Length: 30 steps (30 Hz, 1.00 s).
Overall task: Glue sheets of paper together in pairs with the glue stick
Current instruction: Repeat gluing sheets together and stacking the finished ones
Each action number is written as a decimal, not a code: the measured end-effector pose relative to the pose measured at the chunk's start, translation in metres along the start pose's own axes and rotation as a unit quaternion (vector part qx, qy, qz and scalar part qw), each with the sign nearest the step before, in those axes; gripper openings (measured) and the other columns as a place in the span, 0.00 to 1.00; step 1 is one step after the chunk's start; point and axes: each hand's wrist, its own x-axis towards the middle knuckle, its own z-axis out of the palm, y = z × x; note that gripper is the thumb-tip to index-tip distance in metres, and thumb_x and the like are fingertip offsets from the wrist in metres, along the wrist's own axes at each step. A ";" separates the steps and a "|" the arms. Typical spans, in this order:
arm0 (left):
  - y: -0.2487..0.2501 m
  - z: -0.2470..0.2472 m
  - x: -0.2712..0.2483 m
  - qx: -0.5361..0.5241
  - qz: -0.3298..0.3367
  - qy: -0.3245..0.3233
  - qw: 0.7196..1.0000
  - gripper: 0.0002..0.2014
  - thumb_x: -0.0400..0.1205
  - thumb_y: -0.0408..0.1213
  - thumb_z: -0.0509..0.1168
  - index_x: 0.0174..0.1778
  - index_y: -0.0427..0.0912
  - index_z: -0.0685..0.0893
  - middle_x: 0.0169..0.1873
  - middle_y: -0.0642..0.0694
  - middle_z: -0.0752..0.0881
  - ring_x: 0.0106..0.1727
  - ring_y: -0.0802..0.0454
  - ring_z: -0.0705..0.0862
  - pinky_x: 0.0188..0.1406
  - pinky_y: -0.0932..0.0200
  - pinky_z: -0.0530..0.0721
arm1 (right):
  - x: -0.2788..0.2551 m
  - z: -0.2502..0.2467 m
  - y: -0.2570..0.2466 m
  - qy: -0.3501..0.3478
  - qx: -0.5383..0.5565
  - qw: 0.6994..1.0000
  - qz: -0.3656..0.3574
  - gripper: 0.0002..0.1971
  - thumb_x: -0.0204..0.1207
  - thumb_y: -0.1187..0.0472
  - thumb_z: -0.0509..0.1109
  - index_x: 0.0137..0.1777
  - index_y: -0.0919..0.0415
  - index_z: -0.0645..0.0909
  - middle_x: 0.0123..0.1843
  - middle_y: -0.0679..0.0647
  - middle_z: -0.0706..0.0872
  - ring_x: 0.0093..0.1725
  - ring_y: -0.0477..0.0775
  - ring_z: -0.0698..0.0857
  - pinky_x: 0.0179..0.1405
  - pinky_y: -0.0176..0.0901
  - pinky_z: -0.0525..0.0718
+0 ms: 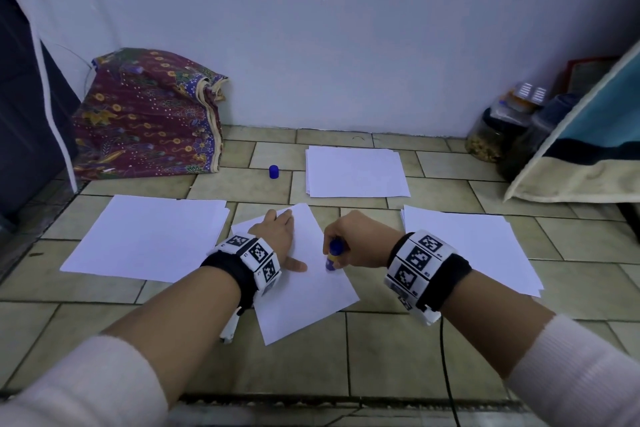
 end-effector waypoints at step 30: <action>0.019 0.003 -0.030 0.074 0.163 0.052 0.982 0.35 0.80 0.62 0.60 0.74 0.38 0.67 0.72 0.44 0.66 0.68 0.46 0.69 0.56 0.49 0.78 | -0.007 -0.014 0.050 0.173 0.101 0.971 0.133 0.12 0.70 0.58 0.77 0.50 0.63 0.83 0.44 0.54 0.83 0.46 0.54 0.81 0.43 0.39 0.78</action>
